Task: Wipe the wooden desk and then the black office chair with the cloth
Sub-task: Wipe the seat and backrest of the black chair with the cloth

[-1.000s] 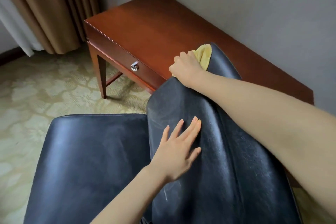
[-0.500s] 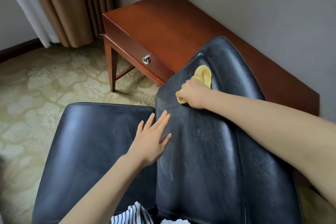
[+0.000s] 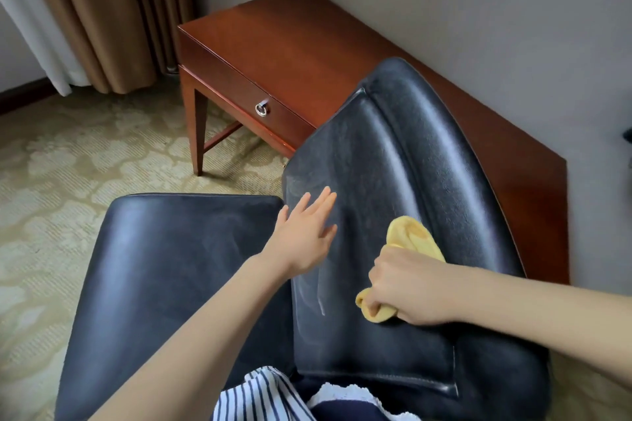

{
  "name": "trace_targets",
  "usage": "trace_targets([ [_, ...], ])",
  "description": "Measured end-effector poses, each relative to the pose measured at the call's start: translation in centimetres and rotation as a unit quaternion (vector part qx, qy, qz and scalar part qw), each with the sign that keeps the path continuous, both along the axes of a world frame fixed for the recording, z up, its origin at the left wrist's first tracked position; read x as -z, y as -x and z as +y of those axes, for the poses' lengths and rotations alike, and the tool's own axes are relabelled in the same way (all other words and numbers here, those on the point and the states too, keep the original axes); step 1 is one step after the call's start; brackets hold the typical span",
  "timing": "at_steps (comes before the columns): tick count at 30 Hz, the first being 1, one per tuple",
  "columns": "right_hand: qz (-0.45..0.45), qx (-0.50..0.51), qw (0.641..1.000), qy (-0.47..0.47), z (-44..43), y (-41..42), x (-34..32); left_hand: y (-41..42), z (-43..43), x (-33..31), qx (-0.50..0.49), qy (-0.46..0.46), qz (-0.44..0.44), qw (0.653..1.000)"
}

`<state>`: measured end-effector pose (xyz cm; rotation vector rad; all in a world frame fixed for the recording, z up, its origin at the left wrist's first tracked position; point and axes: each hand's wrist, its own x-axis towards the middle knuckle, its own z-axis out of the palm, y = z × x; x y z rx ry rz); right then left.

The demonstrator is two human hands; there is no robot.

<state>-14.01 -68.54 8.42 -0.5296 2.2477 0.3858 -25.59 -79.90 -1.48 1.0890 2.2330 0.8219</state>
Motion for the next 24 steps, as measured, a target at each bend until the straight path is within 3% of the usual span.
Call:
trace_targets([
  [4,0.004,-0.05,0.999,-0.005,-0.3,-3.9,-2.2,-1.1,2.8,-0.8,0.051,-0.032,-0.022,0.998],
  [10,0.109,-0.039,0.993,0.009,1.8,-5.2,-4.0,-1.9,4.3,-0.4,0.094,-0.031,-0.049,0.994],
  [14,0.162,-0.025,0.986,-0.014,4.0,-1.0,-4.6,-1.5,4.0,-0.1,0.103,-0.027,-0.022,0.994],
  [19,0.158,-0.017,0.982,-0.098,6.6,6.0,-3.5,-1.4,3.4,-0.1,0.092,-0.031,0.009,0.995],
  [24,0.211,-0.043,0.965,-0.153,8.1,12.7,-1.6,-0.8,1.6,1.2,0.037,0.036,0.037,0.998],
])
